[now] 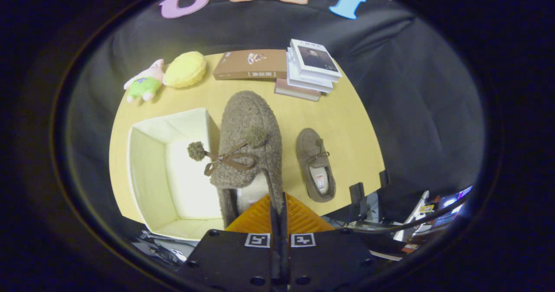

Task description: Open the storage box then place both shoes into the box .Put the left shoe in first, then the right shoe, with the right side of both shoes facing outward in a uniform manner.

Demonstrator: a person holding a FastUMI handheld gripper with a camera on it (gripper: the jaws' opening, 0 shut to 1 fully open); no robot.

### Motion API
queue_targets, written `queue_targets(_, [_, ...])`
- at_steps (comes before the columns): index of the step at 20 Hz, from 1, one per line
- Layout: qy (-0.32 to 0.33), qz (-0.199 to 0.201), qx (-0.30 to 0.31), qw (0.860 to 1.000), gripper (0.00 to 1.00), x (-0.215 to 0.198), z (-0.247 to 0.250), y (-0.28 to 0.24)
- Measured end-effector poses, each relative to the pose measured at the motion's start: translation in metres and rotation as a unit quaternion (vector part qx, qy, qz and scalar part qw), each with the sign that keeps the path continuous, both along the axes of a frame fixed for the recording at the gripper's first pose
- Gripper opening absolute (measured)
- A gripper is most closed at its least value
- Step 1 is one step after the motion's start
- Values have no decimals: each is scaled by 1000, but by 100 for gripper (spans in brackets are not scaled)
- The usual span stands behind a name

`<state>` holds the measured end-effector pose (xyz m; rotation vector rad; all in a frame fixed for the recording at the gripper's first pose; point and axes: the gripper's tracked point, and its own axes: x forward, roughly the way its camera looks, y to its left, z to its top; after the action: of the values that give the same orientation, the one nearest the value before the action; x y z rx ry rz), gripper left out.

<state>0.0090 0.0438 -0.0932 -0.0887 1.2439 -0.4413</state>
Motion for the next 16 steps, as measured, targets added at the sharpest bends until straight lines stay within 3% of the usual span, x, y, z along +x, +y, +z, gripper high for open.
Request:
queue_targets(3, [-12, 28, 9, 999, 3, 18, 11, 54])
queue_targets(7, [1, 36, 63, 997, 4, 30, -31, 127])
queue_targets(16, [78, 57, 94, 991, 3, 29, -159, 168])
